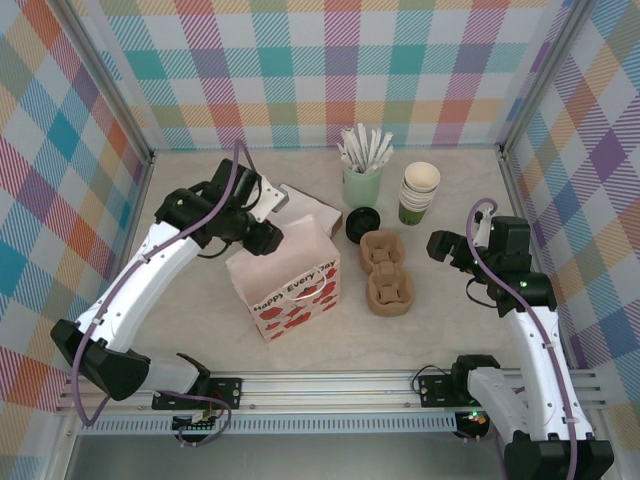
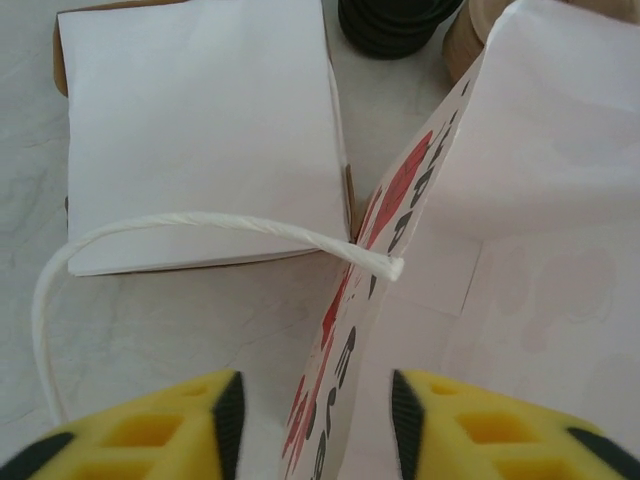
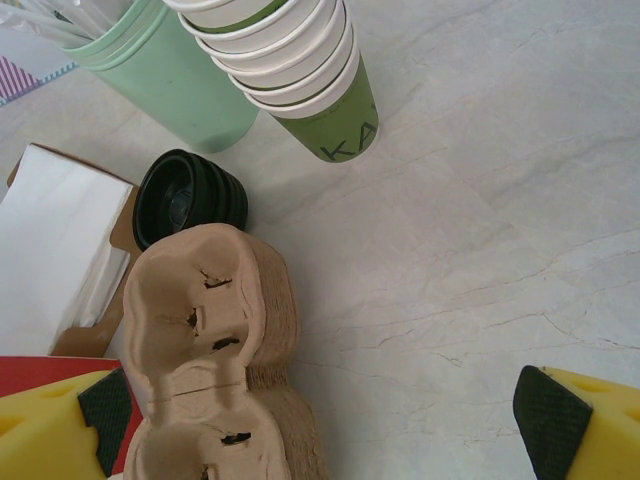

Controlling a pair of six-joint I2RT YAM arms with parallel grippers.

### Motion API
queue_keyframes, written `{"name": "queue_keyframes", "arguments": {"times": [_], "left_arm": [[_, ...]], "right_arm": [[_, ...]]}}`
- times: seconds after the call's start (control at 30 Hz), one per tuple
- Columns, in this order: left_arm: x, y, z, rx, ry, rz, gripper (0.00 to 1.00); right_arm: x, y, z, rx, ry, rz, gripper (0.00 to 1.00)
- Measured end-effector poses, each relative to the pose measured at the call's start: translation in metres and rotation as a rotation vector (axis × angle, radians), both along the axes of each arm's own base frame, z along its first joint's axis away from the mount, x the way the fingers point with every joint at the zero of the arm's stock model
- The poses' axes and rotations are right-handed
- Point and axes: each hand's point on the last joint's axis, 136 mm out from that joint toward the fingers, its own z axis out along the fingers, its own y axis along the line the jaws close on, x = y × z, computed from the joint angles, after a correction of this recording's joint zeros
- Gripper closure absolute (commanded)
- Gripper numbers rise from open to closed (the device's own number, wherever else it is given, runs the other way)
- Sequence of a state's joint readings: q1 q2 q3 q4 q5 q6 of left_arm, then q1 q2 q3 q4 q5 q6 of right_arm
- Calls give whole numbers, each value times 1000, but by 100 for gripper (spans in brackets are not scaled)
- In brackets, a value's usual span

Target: Pack the takeout coffee

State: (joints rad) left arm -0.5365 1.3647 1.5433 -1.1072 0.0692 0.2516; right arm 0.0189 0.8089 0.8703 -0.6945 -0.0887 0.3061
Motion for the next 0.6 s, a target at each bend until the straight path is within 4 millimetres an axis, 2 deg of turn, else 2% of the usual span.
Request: {"name": "queue_keyframes", "arguments": {"times": [0.17, 0.23, 0.43, 0.6], "left_arm": [[0, 3, -4, 45, 1, -26, 93], [-1, 3, -3, 52, -3, -36, 100], [-5, 3, 15, 25, -33, -50, 100], [-14, 5, 60, -59, -140, -48, 100]], "right_arm": [[0, 0, 0, 0, 0, 0, 0], [0, 0, 0, 0, 0, 0, 0], [-1, 0, -1, 0, 4, 0, 0], [-1, 0, -1, 0, 4, 0, 0]]}}
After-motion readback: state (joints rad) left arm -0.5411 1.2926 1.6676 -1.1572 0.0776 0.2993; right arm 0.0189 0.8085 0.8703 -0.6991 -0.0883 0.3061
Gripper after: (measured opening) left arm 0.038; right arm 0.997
